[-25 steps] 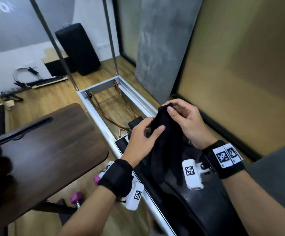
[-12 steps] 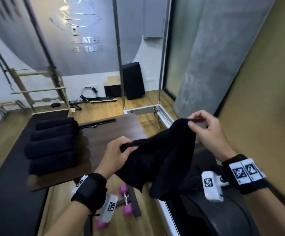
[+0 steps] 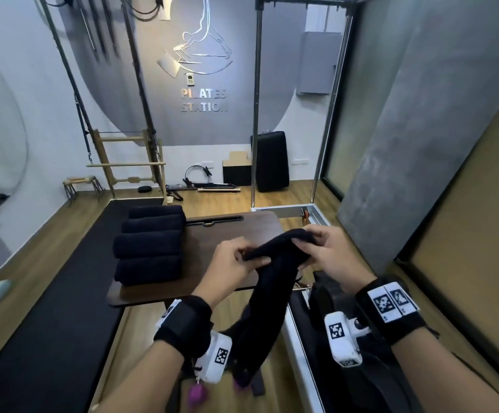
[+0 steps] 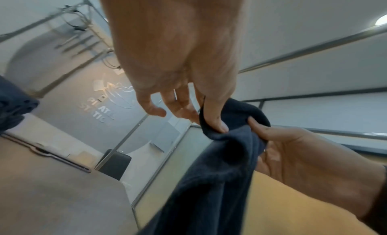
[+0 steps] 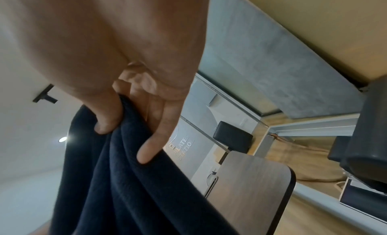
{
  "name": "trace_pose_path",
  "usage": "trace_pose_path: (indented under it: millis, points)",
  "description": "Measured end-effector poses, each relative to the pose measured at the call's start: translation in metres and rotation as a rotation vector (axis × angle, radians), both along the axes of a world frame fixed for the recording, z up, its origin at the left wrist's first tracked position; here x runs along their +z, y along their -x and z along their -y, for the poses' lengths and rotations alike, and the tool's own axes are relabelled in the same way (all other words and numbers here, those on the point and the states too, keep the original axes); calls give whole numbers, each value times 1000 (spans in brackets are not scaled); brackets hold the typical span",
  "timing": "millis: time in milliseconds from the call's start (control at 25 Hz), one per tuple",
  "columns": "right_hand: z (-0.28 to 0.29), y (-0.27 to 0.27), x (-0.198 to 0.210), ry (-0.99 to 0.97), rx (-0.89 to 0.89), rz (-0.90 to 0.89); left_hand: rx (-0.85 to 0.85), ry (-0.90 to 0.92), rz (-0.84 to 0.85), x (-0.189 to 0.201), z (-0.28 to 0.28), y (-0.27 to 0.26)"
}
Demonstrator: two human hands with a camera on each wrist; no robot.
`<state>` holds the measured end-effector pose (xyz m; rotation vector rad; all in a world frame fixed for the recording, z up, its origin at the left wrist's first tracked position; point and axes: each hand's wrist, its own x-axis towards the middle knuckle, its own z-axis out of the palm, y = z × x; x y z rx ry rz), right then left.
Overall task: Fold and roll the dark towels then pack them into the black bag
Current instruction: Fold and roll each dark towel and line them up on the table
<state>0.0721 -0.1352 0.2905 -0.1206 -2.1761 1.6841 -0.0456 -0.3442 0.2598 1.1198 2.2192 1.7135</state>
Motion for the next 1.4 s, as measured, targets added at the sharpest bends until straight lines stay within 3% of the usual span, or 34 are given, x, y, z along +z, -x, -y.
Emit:
trace_pose_path:
  millis: [160, 360, 600, 1040, 1400]
  points:
    - [11, 3, -6, -146, 37, 22, 0, -145, 13, 13, -1, 0]
    - [28, 22, 1, -128, 4, -55, 23, -47, -88, 17, -3, -6]
    - [17, 32, 10, -40, -154, -147, 45, 206, -102, -22, 52, 15]
    - [-32, 36, -2, 21, -343, -153, 311, 309, -224, -28, 121, 71]
    - [-61, 53, -19, 55, -494, -88, 751, 302, -522, -11, 102, 86]
